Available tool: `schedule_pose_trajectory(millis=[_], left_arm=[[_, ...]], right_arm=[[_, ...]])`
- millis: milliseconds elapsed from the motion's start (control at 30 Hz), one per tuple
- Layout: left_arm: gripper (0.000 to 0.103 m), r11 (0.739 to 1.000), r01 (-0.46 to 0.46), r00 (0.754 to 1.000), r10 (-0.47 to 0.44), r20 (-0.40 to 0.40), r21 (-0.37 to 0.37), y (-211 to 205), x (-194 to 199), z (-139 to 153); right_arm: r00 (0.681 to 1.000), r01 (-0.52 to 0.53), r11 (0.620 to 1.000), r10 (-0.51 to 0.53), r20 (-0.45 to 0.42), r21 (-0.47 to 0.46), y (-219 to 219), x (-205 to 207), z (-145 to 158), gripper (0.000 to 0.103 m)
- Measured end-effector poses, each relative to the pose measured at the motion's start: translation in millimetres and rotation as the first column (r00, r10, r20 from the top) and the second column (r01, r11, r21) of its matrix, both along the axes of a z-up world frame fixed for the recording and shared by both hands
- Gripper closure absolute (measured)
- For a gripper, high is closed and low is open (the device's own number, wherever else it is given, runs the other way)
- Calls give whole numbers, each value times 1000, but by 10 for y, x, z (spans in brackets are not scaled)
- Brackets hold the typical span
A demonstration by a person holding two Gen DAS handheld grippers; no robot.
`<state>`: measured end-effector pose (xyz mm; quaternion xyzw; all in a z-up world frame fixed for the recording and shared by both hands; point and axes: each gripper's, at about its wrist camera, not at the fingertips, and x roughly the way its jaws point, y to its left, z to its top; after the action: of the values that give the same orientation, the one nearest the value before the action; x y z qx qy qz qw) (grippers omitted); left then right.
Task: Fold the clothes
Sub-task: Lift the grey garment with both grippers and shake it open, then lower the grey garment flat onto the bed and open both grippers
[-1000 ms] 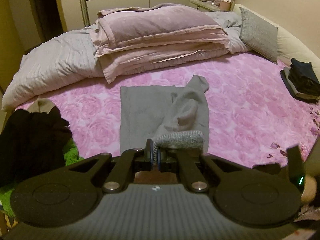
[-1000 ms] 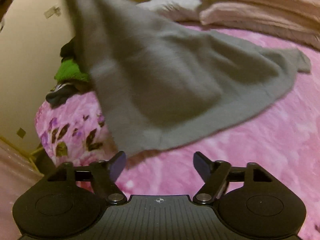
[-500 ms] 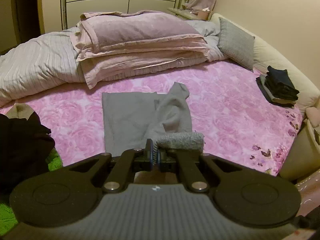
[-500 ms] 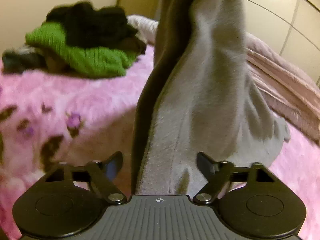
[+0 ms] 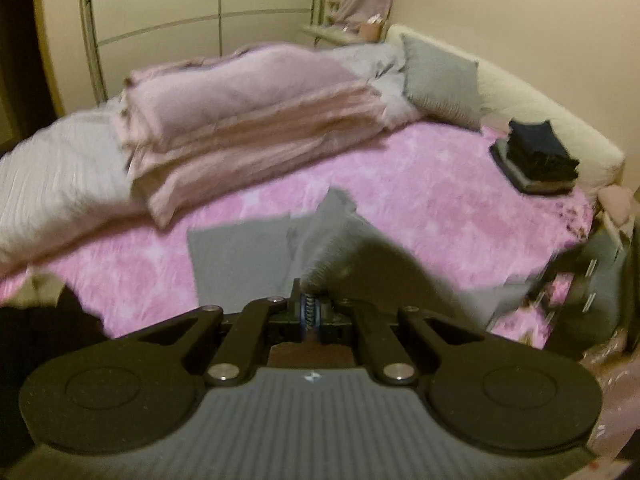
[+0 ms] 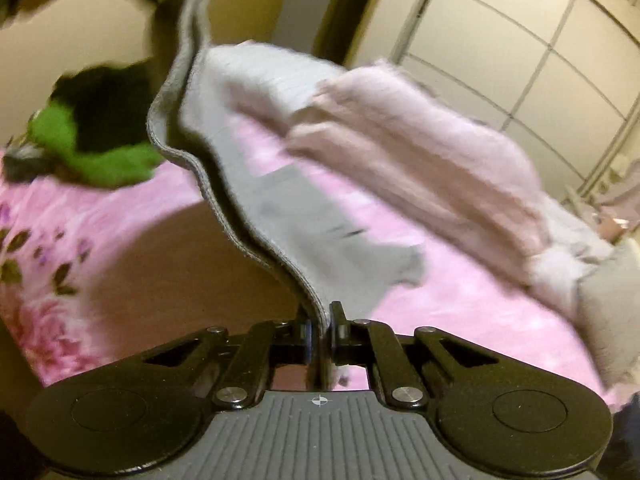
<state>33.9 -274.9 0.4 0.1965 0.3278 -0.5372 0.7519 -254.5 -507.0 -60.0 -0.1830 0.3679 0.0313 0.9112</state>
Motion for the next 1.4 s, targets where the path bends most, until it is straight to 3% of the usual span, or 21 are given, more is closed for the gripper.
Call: schedule_pose_trajectory(millis=[133, 367, 533, 633, 700, 800, 900, 1000, 1133, 1267, 1400], left_arm=[[101, 997, 24, 998, -19, 63, -67, -612, 15, 389], [101, 979, -71, 979, 106, 176, -193, -1695, 395, 1129], [101, 948, -95, 942, 184, 280, -303, -2013, 515, 1889], [101, 932, -74, 923, 199, 330, -355, -1977, 370, 2271], [101, 926, -45, 915, 189, 356, -376, -1862, 151, 2371], [101, 922, 4, 917, 151, 369, -387, -1573, -305, 2232], [101, 925, 36, 942, 94, 321, -377, -1167, -806, 1730], [101, 945, 36, 972, 42, 230, -325, -784, -1269, 979], [101, 982, -51, 999, 53, 3, -182, -380, -1728, -312], [101, 999, -41, 999, 41, -30, 3, -201, -2191, -1381], [101, 994, -63, 997, 66, -40, 88, -75, -2500, -1883]], right_arm=[[997, -34, 999, 36, 69, -37, -882, 581, 894, 99], [973, -106, 986, 129, 194, -126, -1976, 2031, 1894, 99], [918, -111, 973, 179, 354, -205, -2353, 2260, 2796, 99], [883, -100, 966, 197, 426, -239, -2377, 2028, 3176, 99], [868, -91, 960, 206, 452, -263, -2356, 1716, 3261, 99], [866, -87, 960, 206, 455, -267, -2281, 1133, 3138, 99], [894, -85, 969, 178, 412, -233, -2131, 449, 2725, 99], [944, -72, 989, 110, 312, -131, -1972, -238, 1985, 99], [994, -78, 996, 82, 74, -49, -1798, -729, 900, 99], [982, -112, 994, 113, -153, 10, -1682, -1050, -58, 99], [950, -203, 979, 200, -241, 12, -1592, -1340, -437, 99]])
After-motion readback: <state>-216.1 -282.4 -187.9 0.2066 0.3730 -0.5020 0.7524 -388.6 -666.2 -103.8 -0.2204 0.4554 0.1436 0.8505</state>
